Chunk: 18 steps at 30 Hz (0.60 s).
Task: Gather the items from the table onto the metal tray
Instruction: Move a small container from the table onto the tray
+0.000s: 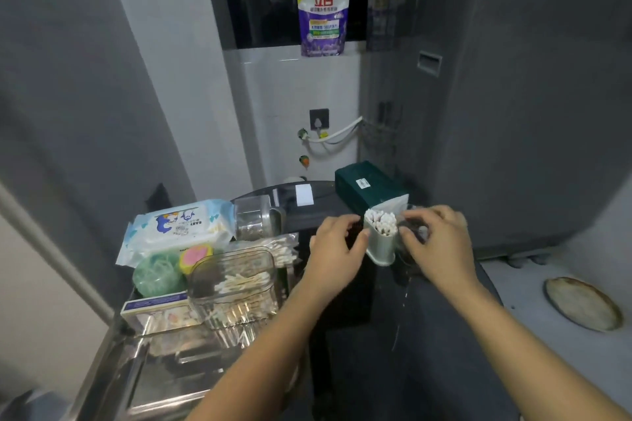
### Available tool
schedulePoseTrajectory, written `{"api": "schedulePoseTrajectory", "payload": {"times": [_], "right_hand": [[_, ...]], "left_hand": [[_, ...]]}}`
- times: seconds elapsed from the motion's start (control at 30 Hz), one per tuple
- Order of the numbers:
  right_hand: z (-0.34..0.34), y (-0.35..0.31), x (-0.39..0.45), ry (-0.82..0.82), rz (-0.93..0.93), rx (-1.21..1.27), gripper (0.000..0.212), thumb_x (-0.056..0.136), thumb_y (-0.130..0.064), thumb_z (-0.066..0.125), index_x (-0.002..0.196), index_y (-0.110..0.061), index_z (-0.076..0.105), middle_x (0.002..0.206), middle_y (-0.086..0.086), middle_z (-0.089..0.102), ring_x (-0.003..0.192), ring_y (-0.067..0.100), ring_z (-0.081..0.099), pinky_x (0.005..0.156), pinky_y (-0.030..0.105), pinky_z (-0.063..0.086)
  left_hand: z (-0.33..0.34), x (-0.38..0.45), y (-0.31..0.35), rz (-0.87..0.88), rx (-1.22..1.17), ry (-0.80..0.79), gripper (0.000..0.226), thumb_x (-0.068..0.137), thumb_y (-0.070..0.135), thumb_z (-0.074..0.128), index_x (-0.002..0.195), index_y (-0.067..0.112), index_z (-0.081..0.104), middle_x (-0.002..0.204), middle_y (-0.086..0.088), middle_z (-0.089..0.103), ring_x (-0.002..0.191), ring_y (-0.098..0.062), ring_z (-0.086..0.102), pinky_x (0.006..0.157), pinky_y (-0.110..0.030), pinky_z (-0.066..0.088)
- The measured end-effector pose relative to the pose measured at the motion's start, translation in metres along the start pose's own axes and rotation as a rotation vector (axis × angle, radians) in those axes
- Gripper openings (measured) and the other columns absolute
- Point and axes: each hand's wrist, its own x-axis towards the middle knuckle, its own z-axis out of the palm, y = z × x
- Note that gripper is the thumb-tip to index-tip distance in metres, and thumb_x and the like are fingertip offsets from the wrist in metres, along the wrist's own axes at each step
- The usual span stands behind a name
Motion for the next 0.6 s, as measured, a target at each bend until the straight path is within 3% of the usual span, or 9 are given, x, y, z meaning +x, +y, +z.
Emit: {"api": "schedulePoseTrajectory", "payload": {"times": [0.07,0.13,0.27,0.33,0.4,0.5,0.6], "right_hand": [[0.001,0.013,0.006,0.023,-0.005,-0.047,0.03,0.077,-0.02,0.072,0.107,-0.019,0.07,0.112,0.009,0.057,0.108,0.031,0.045,0.087,0.029,0.032],[0.003,0.026,0.01,-0.053,0.018,-0.052,0.038,0.08,-0.025,0.07,0.118,-0.024,0.064,0.129,0.009,0.05,0.119,0.031,0.039,0.098,0.034,0.029],[0.007,0.043,0.02,-0.256,0.068,0.113,0.044,0.085,-0.029,0.064,0.127,-0.03,0.054,0.149,0.009,0.034,0.14,0.024,0.022,0.103,0.026,0.021],[0.009,0.048,0.023,-0.263,0.042,0.159,0.043,0.084,-0.024,0.064,0.126,-0.028,0.053,0.148,0.009,0.037,0.14,0.022,0.026,0.102,0.018,0.023],[0.01,0.048,0.025,-0.234,0.038,0.22,0.049,0.084,-0.017,0.065,0.128,-0.026,0.048,0.138,0.001,0.042,0.126,0.018,0.045,0.092,0.001,0.029],[0.009,0.042,0.026,-0.227,0.094,0.255,0.065,0.082,-0.015,0.068,0.137,-0.03,0.037,0.129,-0.006,0.035,0.098,0.008,0.05,0.074,0.0,0.035],[0.004,0.034,0.026,-0.176,0.106,0.279,0.064,0.081,-0.013,0.069,0.138,-0.021,0.04,0.134,0.005,0.039,0.103,0.01,0.052,0.075,-0.006,0.032]], "left_hand": [[0.016,0.01,0.002,-0.037,-0.057,-0.034,0.057,0.089,0.041,0.057,0.139,0.019,0.042,0.138,-0.001,0.045,0.128,-0.016,0.044,0.112,-0.04,0.034],[0.029,0.018,0.002,-0.082,-0.147,-0.091,0.074,0.084,0.038,0.065,0.146,0.017,0.03,0.147,-0.001,0.035,0.136,-0.016,0.036,0.113,-0.031,0.029],[0.048,0.033,0.001,-0.166,-0.29,-0.14,0.102,0.073,0.031,0.079,0.151,0.016,0.016,0.154,0.0,0.027,0.141,-0.015,0.029,0.113,-0.028,0.026],[0.056,0.039,-0.003,-0.183,-0.321,-0.131,0.1,0.068,0.026,0.083,0.148,0.017,0.023,0.147,0.002,0.037,0.135,-0.014,0.038,0.108,-0.026,0.033],[0.06,0.04,-0.005,-0.201,-0.316,-0.104,0.087,0.066,0.021,0.085,0.138,0.018,0.036,0.134,0.003,0.048,0.123,-0.012,0.048,0.101,-0.025,0.041],[0.059,0.04,-0.005,-0.203,-0.28,-0.094,0.077,0.061,0.024,0.086,0.126,0.021,0.044,0.126,-0.001,0.053,0.116,-0.015,0.054,0.099,-0.033,0.047],[0.05,0.033,-0.001,-0.183,-0.255,-0.056,0.077,0.058,0.03,0.088,0.123,0.022,0.047,0.125,0.002,0.053,0.114,-0.014,0.053,0.099,-0.035,0.048]]}}
